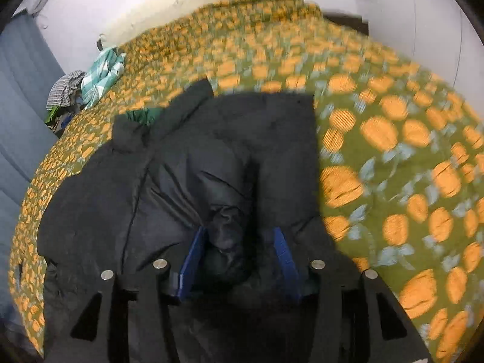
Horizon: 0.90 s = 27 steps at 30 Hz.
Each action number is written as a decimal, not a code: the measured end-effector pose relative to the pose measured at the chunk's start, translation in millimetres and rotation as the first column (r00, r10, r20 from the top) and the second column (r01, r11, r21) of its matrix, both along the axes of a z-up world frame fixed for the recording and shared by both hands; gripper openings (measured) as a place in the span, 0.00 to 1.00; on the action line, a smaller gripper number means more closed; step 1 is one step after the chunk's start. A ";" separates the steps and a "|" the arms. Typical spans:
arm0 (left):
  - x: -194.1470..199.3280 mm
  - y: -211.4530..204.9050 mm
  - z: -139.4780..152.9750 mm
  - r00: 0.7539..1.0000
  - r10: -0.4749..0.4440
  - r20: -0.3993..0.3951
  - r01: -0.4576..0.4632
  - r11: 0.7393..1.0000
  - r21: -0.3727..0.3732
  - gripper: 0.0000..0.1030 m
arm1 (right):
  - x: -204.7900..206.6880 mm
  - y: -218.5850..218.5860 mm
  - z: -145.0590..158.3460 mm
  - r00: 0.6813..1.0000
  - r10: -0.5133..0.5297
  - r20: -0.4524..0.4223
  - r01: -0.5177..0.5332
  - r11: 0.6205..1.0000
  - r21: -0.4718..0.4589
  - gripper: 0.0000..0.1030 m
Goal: Fold large clothes
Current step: 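Grasp the opposite side edge with the right tool and fold it toward the zipper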
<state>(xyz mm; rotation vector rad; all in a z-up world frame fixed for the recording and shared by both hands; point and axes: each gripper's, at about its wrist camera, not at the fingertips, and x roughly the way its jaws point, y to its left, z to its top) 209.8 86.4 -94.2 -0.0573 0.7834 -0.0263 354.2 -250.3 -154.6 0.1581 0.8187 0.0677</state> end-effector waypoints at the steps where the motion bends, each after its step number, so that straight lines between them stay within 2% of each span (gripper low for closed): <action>1: 26.3 3.8 3.4 1.000 0.001 0.014 -0.001 1.000 -0.018 0.91 | -8.7 3.0 13.3 0.998 0.008 0.061 -0.006 1.000 -0.022 0.48; 3: 66.3 4.8 -0.1 1.000 -0.005 0.010 0.005 1.000 -0.027 0.88 | -19.1 17.1 32.4 0.986 0.091 0.142 -0.087 0.996 -0.034 0.48; 5: 103.9 4.3 -13.6 1.000 -0.011 -0.016 0.010 0.999 -0.044 0.74 | -17.3 34.9 39.7 0.968 0.197 0.154 -0.195 0.980 -0.027 0.48; 6: 119.8 4.2 -24.1 0.999 -0.013 -0.045 0.011 0.998 -0.054 0.71 | -14.2 45.9 38.7 0.958 0.249 0.145 -0.248 0.968 -0.027 0.48; 8: 146.6 4.4 -54.4 0.991 0.000 -0.137 -0.009 0.998 -0.064 0.67 | -0.2 64.1 24.0 0.944 0.313 0.100 -0.312 0.950 -0.028 0.48; 10: 160.2 8.2 -92.2 0.971 0.032 -0.236 -0.045 0.998 -0.049 0.67 | 16.3 69.6 1.1 0.950 0.312 0.029 -0.312 0.950 -0.006 0.48; 12: 159.1 14.8 -112.7 0.965 0.037 -0.260 -0.060 0.995 -0.082 0.67 | 35.2 64.9 -34.9 0.951 0.298 -0.080 -0.292 0.953 0.075 0.48; 13: 156.4 18.0 -116.4 0.966 0.036 -0.257 -0.064 0.993 -0.103 0.67 | 36.6 62.9 -42.9 0.953 0.291 -0.087 -0.283 0.955 0.090 0.47; 15: 153.7 17.6 -114.8 0.966 0.033 -0.257 -0.061 0.993 -0.099 0.67 | 36.0 60.5 -50.5 0.957 0.279 -0.079 -0.271 0.957 0.099 0.47; 17: 151.9 12.1 -108.5 0.963 0.019 -0.270 -0.037 0.998 -0.059 0.66 | 35.6 59.5 -51.7 0.957 0.277 -0.081 -0.269 0.959 0.092 0.47; 19: 150.2 8.3 -90.9 0.962 0.014 -0.274 -0.023 0.999 -0.031 0.65 | 34.5 59.0 -53.2 0.957 0.278 -0.082 -0.271 0.959 0.086 0.47; 21: 151.3 10.4 -68.7 0.975 0.000 -0.222 -0.012 0.998 -0.054 0.66 | 32.6 61.3 -54.1 0.958 0.278 -0.076 -0.271 0.958 0.092 0.47; 23: 159.4 14.1 -51.9 0.984 0.010 -0.176 -0.025 0.996 -0.081 0.76 | 32.1 60.6 -56.0 0.958 0.277 -0.069 -0.271 0.958 0.091 0.47; 24: 167.6 16.6 -46.3 0.987 0.021 -0.162 -0.037 0.994 -0.100 0.77 | 31.7 60.9 -57.5 0.959 0.276 -0.065 -0.271 0.959 0.086 0.47; 27: 200.4 24.7 -49.3 0.984 0.066 -0.164 -0.087 0.989 -0.123 0.78 | 28.0 64.3 -56.7 0.961 0.272 -0.054 -0.268 0.961 0.074 0.47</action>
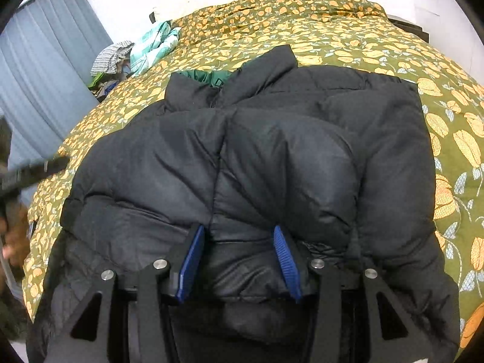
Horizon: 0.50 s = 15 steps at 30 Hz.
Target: Fold large clothes
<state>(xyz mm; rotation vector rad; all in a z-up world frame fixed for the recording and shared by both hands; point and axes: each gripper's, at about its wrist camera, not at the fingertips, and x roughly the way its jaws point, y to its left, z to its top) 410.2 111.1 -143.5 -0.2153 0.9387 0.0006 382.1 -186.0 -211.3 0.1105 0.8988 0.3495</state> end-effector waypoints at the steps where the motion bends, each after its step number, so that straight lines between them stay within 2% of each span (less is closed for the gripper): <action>1: 14.2 3.4 -10.5 0.999 0.025 -0.026 -0.025 1.000 0.004 0.78 | -0.7 0.1 -0.3 1.000 0.000 0.002 0.000 1.000 0.001 0.48; 5: 41.7 17.0 -65.5 0.982 0.085 -0.168 -0.091 0.995 -0.029 0.80 | -0.9 -2.1 -2.9 1.000 0.000 -0.002 0.000 1.000 0.025 0.47; 7: 41.6 13.3 -76.0 0.983 0.084 -0.162 -0.085 0.996 -0.002 0.80 | -0.2 -3.4 -3.8 1.000 0.003 -0.005 -0.003 0.999 0.035 0.47; 9: 41.2 6.8 -74.9 0.984 0.078 -0.158 -0.074 0.997 0.033 0.80 | 0.4 -4.4 -5.2 1.000 0.003 -0.007 -0.003 0.999 0.036 0.47; 11: 39.3 6.8 -71.0 0.985 0.067 -0.157 -0.062 0.997 0.036 0.78 | 0.3 -4.7 -5.5 1.000 0.003 -0.007 -0.003 0.999 0.037 0.47; 13: 29.5 6.3 -57.2 0.988 0.060 -0.141 -0.054 0.998 0.045 0.75 | 0.5 -4.6 -6.0 1.000 0.002 -0.006 -0.002 0.999 0.038 0.47; 15: 14.0 6.9 -41.4 0.994 0.034 -0.102 -0.031 0.999 0.025 0.75 | -0.4 -4.6 -6.9 1.000 0.001 -0.001 -0.001 0.999 0.039 0.47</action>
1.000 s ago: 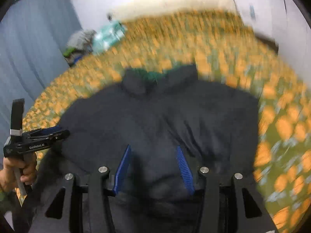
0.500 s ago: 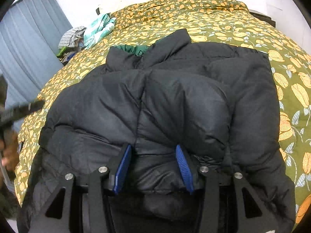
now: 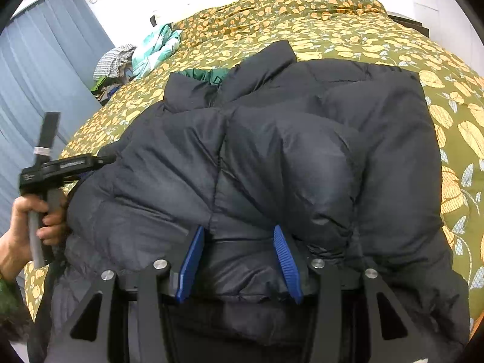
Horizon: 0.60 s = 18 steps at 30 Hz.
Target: Fold large clothes
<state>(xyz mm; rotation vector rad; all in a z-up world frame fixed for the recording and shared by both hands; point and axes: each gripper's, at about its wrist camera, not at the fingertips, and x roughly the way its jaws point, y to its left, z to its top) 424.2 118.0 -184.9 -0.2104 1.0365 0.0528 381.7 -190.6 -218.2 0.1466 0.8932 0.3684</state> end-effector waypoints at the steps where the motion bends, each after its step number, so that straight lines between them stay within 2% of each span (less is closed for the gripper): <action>1: -16.3 -2.3 9.6 0.999 -0.023 0.035 0.024 0.999 -0.022 0.79 | -0.3 0.3 -0.5 1.000 0.000 0.002 0.000 1.000 0.000 0.47; 3: -36.6 -7.9 14.3 0.996 -0.057 0.067 0.059 0.998 -0.027 0.85 | -1.2 0.9 -0.8 1.000 -0.001 0.007 0.001 1.000 -0.001 0.47; 6: -51.6 -15.2 -6.1 0.995 -0.096 0.028 0.096 0.995 0.013 0.86 | -2.3 2.0 -1.0 1.000 -0.002 0.012 0.002 1.000 -0.011 0.47; 9: -53.1 -12.5 -24.1 0.996 -0.091 0.018 0.091 0.996 0.010 0.87 | -2.9 3.6 -0.6 1.000 0.000 0.013 0.000 1.000 -0.025 0.47; 11: -48.9 -14.4 -25.2 0.996 -0.085 0.012 0.085 0.996 0.017 0.88 | -2.6 6.2 -0.3 1.000 0.000 0.014 0.001 0.999 -0.041 0.47; 15: -54.6 -19.0 -9.9 0.997 -0.069 0.024 0.067 0.997 0.049 0.84 | -3.4 9.2 6.4 1.000 0.001 0.008 -0.001 0.998 -0.070 0.48; 18: -85.6 -21.4 11.2 0.994 -0.082 0.070 0.080 0.997 0.022 0.84 | -17.4 9.1 24.8 1.000 -0.001 0.011 0.002 0.995 -0.096 0.49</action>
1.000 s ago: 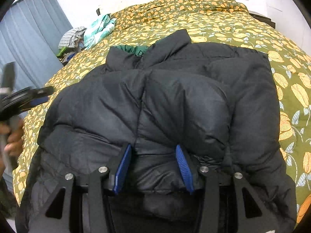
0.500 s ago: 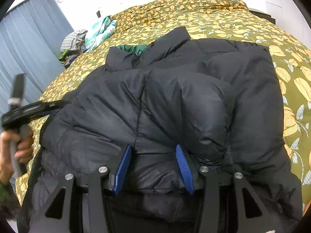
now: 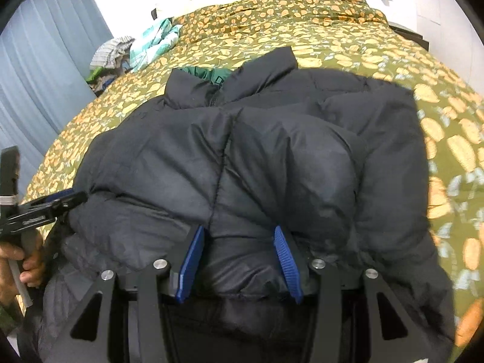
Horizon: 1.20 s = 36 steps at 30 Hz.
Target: Fold large clothes
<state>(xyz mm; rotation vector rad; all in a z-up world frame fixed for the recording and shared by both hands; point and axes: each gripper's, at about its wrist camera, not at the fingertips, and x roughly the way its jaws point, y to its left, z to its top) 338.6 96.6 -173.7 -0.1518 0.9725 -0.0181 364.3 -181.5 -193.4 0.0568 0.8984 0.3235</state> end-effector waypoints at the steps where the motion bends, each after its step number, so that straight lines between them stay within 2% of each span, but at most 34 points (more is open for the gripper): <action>1: -10.5 -1.7 4.8 1.000 -0.011 0.004 0.011 1.000 -0.007 0.84 | -6.9 -1.2 5.0 1.000 0.007 0.004 -0.007 1.000 0.002 0.52; 6: -83.8 -23.0 12.9 0.996 -0.088 -0.011 0.088 0.994 -0.058 0.87 | -70.5 -6.2 20.5 0.997 0.071 0.004 -0.071 0.995 -0.067 0.54; 10: -131.1 -43.0 -13.5 0.993 -0.106 -0.050 0.106 0.994 -0.014 0.87 | -130.8 -13.6 9.6 0.998 0.069 0.006 -0.068 0.989 -0.131 0.54; 13: -151.3 -45.8 -28.0 0.995 -0.089 -0.049 0.089 0.996 -0.002 0.92 | -163.4 -25.2 -8.0 0.999 0.018 -0.038 -0.021 0.995 -0.099 0.54; 15: -157.6 -45.5 -33.9 0.996 -0.088 -0.015 0.087 0.996 -0.005 0.94 | -174.5 -33.6 -19.2 0.999 -0.014 -0.031 0.012 0.998 -0.062 0.55; 22: -152.0 -47.2 -46.3 0.996 -0.090 0.011 0.090 0.996 0.014 0.97 | -178.6 -43.6 -41.0 0.999 -0.020 0.042 0.019 1.000 0.020 0.55; 36: -157.3 -48.7 -49.8 0.996 -0.089 0.023 0.089 0.996 0.029 0.97 | -185.6 -47.0 -46.7 0.996 -0.018 0.084 0.014 0.998 0.057 0.56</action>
